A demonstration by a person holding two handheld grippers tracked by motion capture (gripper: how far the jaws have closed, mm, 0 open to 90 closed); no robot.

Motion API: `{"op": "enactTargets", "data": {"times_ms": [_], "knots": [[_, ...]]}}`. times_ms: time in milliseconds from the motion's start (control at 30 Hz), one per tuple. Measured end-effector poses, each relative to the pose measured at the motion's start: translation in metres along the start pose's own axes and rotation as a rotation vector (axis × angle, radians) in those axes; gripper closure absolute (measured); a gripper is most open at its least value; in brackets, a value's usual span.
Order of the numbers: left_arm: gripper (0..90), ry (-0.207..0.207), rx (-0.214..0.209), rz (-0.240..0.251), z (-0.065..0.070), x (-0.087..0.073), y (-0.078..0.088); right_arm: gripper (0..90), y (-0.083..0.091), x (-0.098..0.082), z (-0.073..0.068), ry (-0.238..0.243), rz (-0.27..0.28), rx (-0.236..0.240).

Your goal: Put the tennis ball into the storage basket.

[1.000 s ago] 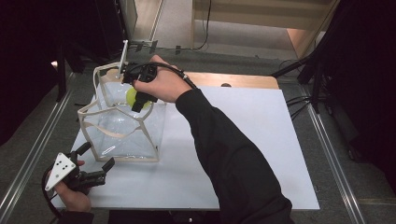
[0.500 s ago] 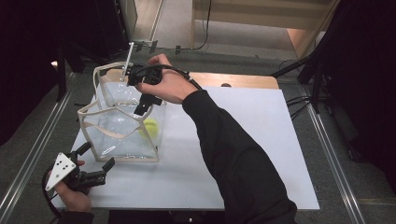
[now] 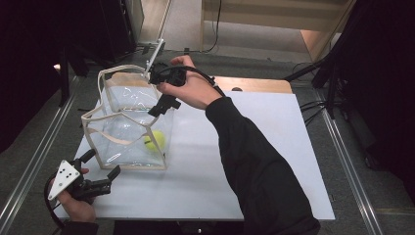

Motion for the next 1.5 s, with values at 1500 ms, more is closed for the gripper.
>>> {"op": "enactTargets", "data": {"times_ms": [1500], "knots": [[0.0, -0.01, -0.001, -0.002, 0.001, 0.0, 0.0, 0.0, -0.015, -0.105, -0.003, -0.178, 0.173, -0.119]]}}
Point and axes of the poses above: each handheld gripper's, and its own axes: y roughly backward along the jaws, x roughly out of its top, z roughly to its right, the point moved 9 cm from there along -y, roughly forward along the jaws, and after that the axes turned 3 degrees about -x, right-handed, at the moved point
